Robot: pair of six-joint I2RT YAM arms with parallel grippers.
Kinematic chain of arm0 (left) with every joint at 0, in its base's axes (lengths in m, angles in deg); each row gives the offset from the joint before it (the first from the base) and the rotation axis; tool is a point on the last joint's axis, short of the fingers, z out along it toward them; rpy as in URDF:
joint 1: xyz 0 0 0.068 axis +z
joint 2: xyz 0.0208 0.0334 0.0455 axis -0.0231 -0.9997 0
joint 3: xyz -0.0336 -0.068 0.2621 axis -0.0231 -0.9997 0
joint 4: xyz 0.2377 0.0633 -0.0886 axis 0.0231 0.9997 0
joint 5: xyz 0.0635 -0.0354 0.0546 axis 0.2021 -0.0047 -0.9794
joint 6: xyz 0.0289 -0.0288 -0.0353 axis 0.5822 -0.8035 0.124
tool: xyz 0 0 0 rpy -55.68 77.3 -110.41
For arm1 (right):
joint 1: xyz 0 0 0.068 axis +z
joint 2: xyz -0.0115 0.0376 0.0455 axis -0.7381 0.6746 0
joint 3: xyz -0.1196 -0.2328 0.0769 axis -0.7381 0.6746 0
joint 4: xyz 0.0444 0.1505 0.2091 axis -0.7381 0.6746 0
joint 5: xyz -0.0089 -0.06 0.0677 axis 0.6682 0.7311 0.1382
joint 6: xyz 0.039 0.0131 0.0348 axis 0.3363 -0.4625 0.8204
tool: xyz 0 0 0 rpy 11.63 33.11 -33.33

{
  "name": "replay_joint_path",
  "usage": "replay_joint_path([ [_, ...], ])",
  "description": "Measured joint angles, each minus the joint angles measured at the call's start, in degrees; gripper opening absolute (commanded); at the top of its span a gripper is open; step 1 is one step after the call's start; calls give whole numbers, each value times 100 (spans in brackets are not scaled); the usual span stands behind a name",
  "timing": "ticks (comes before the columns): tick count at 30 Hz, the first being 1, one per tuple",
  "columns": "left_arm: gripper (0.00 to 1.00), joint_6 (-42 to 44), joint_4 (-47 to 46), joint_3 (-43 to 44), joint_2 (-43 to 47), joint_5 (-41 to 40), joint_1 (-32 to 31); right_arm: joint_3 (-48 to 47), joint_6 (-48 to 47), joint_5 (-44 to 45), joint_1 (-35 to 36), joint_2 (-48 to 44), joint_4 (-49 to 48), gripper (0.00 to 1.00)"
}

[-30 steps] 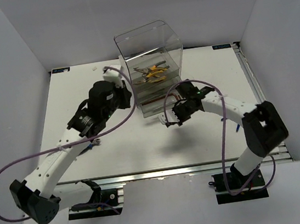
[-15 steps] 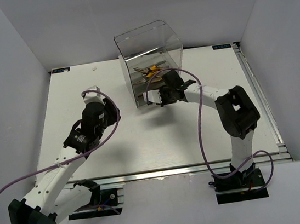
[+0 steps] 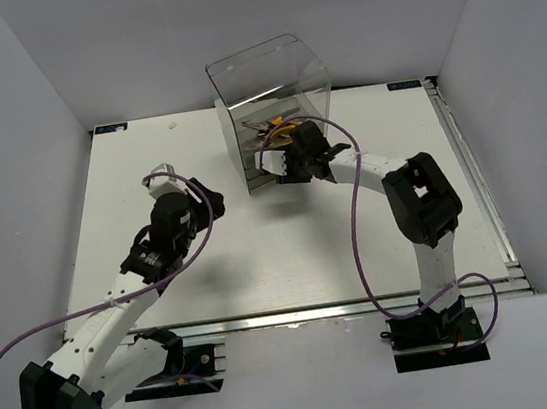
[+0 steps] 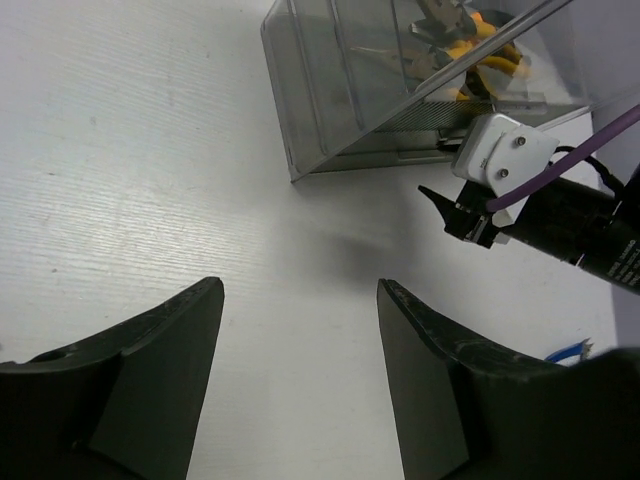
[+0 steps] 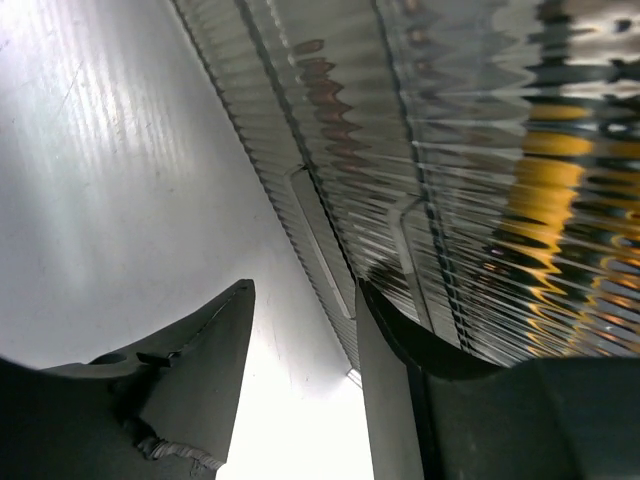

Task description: Sort the tools into containers

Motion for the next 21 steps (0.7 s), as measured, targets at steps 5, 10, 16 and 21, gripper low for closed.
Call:
replay_joint_path([
  [5, 72, -503, -608, -411, 2, 175, 52, 157, 393, -114, -17, -175, -33, 54],
  [10, 65, -1071, -1307, -802, -39, 369, 107, 1045, 1353, -857, -208, -1377, 39, 70],
  [16, 63, -1589, -2188, -1106, -236, 667, 166, 1740, 3099, -2009, -748, -2647, -133, 77],
  [21, 66, -1967, -2957, -1414, -487, 1023, 195, 2472, 5099, -2481, -1045, -2638, -684, 73],
])
